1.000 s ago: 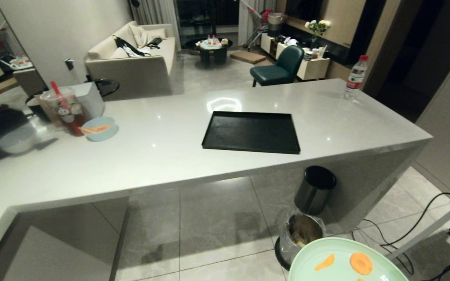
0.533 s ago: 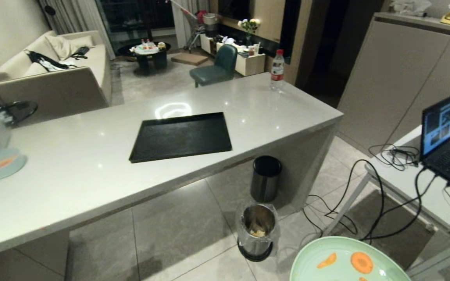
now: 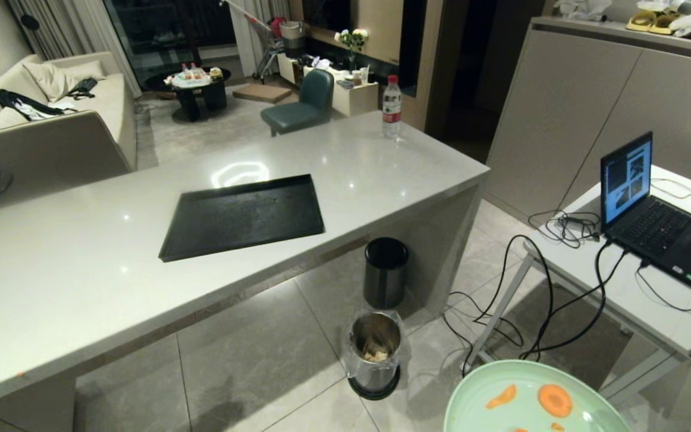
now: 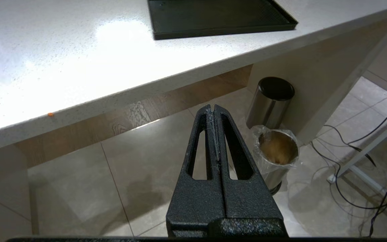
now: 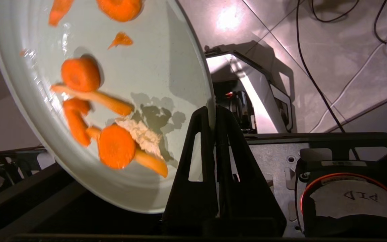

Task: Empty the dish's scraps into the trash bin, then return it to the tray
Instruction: Move the plate over the trash can

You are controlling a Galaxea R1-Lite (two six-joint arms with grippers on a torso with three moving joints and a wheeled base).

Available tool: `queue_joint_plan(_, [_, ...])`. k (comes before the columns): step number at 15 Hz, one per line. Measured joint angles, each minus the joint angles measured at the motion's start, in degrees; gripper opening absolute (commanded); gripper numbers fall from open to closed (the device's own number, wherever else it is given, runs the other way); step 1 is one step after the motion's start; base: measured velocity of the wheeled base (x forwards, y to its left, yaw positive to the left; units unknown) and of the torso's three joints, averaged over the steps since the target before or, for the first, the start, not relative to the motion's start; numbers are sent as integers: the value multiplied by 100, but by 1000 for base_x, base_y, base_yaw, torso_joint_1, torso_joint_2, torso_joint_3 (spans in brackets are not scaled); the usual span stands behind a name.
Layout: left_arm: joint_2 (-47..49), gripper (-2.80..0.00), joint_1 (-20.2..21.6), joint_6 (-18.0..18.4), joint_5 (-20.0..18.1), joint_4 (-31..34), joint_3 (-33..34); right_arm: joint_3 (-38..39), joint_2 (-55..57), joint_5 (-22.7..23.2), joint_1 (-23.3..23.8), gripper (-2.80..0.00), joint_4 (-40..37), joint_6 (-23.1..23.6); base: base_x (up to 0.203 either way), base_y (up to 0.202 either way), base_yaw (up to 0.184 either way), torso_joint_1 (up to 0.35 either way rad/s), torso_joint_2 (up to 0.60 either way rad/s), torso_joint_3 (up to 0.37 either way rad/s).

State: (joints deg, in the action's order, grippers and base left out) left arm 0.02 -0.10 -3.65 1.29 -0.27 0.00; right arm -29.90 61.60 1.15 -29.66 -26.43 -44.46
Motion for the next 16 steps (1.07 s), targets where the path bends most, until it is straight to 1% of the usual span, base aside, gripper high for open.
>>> queue_joint_plan(4, [0,-280,5,0,0,-6,0,-9,4,0,0,-280,11,15,0,0,0,0,0,0])
queue_joint_plan(8, [0,-280,3,0,2,-3,0,-9,6,-2,-5,-280,221,13,0,0,0,0,0,0])
queue_joint_plan(16, [0,-280,5,0,2,-3,0,0,4,-2,0,-280,223,85,0,0,0,0,0,0])
